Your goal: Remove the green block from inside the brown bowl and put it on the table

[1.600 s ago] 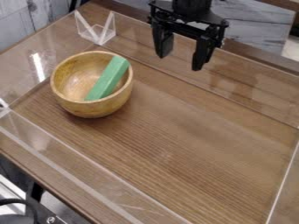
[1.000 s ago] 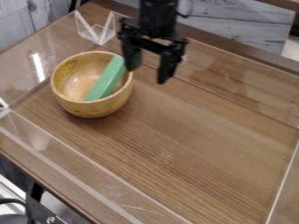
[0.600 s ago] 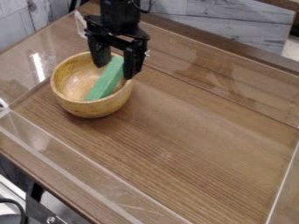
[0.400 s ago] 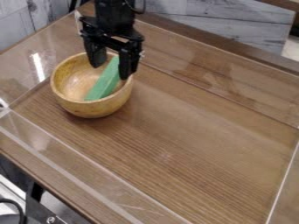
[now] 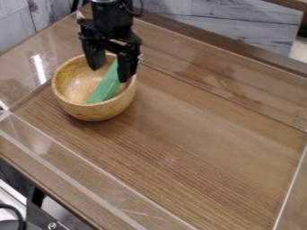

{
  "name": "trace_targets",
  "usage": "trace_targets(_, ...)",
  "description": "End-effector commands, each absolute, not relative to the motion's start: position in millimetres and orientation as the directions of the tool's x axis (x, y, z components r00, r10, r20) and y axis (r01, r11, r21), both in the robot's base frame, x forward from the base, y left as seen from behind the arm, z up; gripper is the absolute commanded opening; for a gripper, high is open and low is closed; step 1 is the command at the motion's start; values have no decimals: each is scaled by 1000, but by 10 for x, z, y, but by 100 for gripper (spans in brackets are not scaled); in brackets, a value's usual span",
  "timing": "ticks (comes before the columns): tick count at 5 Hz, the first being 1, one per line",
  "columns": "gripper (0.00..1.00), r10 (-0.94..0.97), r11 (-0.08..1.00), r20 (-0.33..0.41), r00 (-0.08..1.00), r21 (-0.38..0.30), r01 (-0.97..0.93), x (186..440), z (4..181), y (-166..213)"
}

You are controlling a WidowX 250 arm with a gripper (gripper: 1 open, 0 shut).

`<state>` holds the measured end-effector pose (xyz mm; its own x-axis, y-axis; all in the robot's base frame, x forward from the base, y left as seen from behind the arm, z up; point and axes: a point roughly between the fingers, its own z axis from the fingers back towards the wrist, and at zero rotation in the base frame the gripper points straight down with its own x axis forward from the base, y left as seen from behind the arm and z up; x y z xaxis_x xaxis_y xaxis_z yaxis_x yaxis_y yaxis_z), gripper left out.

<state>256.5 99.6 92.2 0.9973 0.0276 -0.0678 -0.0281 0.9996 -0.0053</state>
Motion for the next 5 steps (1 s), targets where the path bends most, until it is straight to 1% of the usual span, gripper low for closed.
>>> trace_targets(1, 100, 35, 999, -19, 999, 10, -35, 2633, 966, 1066)
trace_targets(5, 100, 62, 998, -19, 998, -9, -62, 2709, 797, 1112)
